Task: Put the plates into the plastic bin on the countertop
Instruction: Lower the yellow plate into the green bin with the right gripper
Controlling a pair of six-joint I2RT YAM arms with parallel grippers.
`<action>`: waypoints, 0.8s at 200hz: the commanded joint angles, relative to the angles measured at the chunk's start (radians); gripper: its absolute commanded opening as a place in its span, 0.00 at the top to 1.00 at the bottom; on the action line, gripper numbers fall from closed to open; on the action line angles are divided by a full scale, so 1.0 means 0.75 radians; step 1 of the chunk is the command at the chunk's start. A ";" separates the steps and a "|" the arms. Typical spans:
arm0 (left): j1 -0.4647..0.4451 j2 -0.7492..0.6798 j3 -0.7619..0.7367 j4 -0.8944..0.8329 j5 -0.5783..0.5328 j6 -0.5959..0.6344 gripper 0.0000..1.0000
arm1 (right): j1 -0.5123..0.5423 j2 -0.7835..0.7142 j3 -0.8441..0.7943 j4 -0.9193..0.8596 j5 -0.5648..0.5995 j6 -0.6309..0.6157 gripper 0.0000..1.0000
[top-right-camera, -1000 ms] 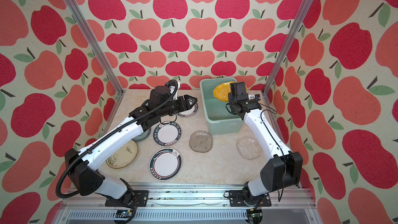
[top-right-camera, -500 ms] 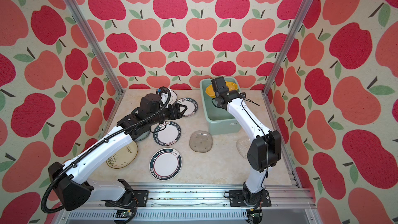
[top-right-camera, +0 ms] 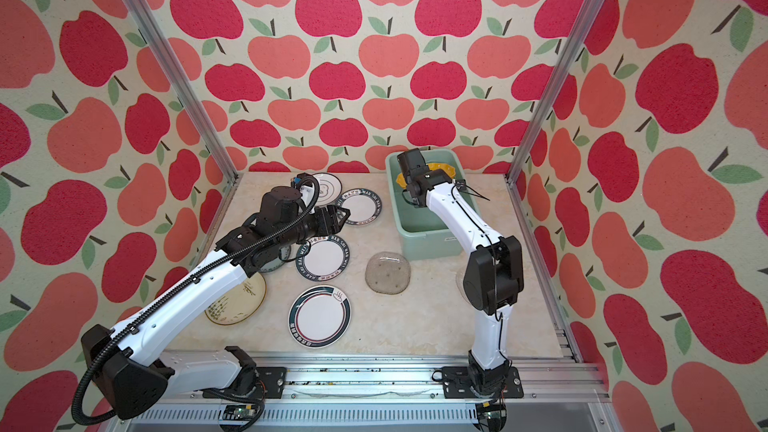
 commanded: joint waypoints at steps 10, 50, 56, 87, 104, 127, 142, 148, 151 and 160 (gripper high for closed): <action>0.011 -0.047 -0.035 -0.054 0.007 0.026 0.29 | -0.007 0.026 0.049 0.102 0.070 0.015 0.97; 0.017 -0.062 -0.058 -0.102 0.003 0.036 0.29 | -0.011 0.096 0.051 0.108 0.019 -0.017 0.97; 0.019 -0.063 -0.064 -0.104 0.004 0.036 0.29 | -0.011 0.101 0.043 0.116 0.015 -0.017 0.97; 0.023 -0.066 -0.082 -0.133 0.012 0.040 0.29 | -0.019 0.130 0.008 0.132 -0.022 -0.020 0.95; 0.022 -0.067 -0.099 -0.146 0.016 0.040 0.29 | -0.026 0.135 -0.027 0.154 -0.038 -0.021 0.95; 0.021 -0.073 -0.125 -0.149 0.013 0.030 0.29 | -0.038 0.134 -0.076 0.182 -0.057 -0.032 0.94; 0.022 -0.074 -0.137 -0.149 0.011 0.024 0.29 | -0.048 0.137 -0.094 0.184 -0.071 -0.043 0.94; 0.022 -0.074 -0.137 -0.149 0.010 0.024 0.29 | -0.051 0.140 -0.102 0.184 -0.077 -0.046 0.94; 0.021 -0.073 -0.139 -0.149 0.010 0.024 0.29 | -0.052 0.141 -0.106 0.184 -0.079 -0.046 0.94; 0.021 -0.071 -0.139 -0.153 0.007 0.024 0.28 | -0.054 0.142 -0.125 0.198 -0.083 -0.043 0.94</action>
